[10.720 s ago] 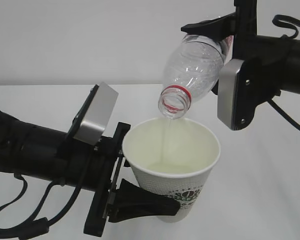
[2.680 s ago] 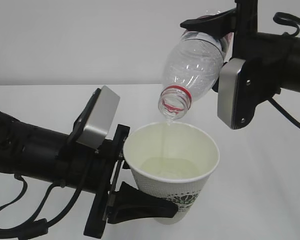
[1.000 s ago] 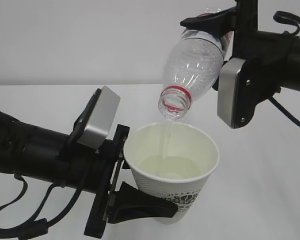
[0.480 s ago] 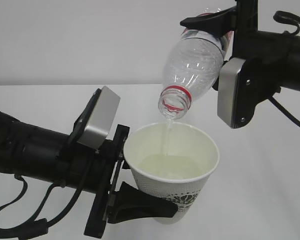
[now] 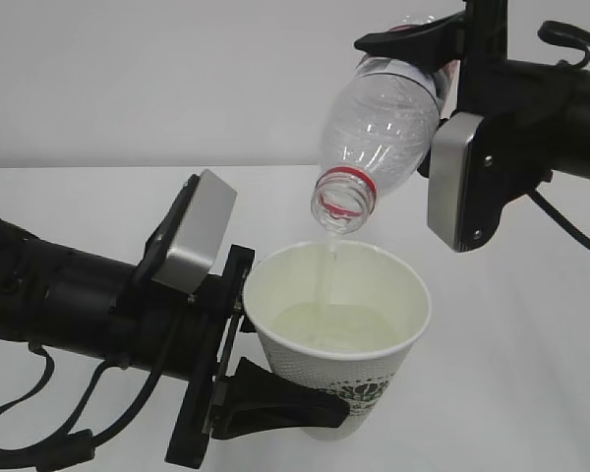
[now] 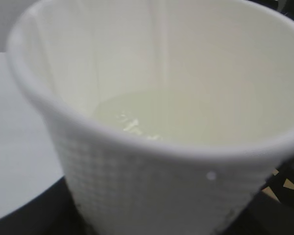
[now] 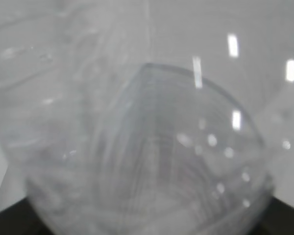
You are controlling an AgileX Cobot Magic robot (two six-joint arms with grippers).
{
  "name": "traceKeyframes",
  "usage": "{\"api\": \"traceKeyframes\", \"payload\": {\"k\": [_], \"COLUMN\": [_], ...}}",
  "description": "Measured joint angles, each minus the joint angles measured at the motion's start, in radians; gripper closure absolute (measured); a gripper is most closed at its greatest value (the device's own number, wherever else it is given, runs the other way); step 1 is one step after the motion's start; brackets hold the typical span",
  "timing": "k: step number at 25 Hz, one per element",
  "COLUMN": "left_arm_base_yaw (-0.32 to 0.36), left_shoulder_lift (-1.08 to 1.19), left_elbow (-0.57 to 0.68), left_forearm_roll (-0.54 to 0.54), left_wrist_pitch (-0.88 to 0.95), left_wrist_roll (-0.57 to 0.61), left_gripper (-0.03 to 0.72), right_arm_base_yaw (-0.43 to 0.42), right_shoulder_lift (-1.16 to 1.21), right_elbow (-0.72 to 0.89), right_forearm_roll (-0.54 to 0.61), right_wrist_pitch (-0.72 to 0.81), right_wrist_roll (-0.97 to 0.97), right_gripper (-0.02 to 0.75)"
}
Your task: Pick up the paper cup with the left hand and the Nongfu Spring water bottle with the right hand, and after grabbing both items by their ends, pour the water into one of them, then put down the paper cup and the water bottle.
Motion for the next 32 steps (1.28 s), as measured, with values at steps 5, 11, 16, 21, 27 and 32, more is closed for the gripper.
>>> {"api": "traceKeyframes", "payload": {"k": [5, 11, 16, 21, 27, 32], "left_arm_base_yaw": [0.000, 0.000, 0.000, 0.000, 0.000, 0.000], "left_shoulder_lift": [0.000, 0.000, 0.000, 0.000, 0.000, 0.000], "left_elbow": [0.000, 0.000, 0.000, 0.000, 0.000, 0.000], "left_forearm_roll": [0.000, 0.000, 0.000, 0.000, 0.000, 0.000], "left_wrist_pitch": [0.002, 0.004, 0.004, 0.004, 0.004, 0.004], "left_wrist_roll": [0.000, 0.000, 0.000, 0.000, 0.000, 0.000], "left_gripper": [0.214, 0.214, 0.214, 0.214, 0.216, 0.216], "right_arm_base_yaw": [0.000, 0.000, 0.000, 0.000, 0.000, 0.000], "right_shoulder_lift": [0.000, 0.000, 0.000, 0.000, 0.000, 0.000], "right_elbow": [0.000, 0.000, 0.000, 0.000, 0.000, 0.000], "right_forearm_roll": [0.004, 0.004, 0.004, 0.004, 0.004, 0.006], "right_wrist_pitch": [0.000, 0.000, 0.000, -0.001, -0.001, -0.001], "right_wrist_roll": [0.000, 0.000, -0.001, -0.002, -0.002, -0.002], "right_gripper": [0.246, 0.246, 0.246, 0.246, 0.246, 0.246]}}
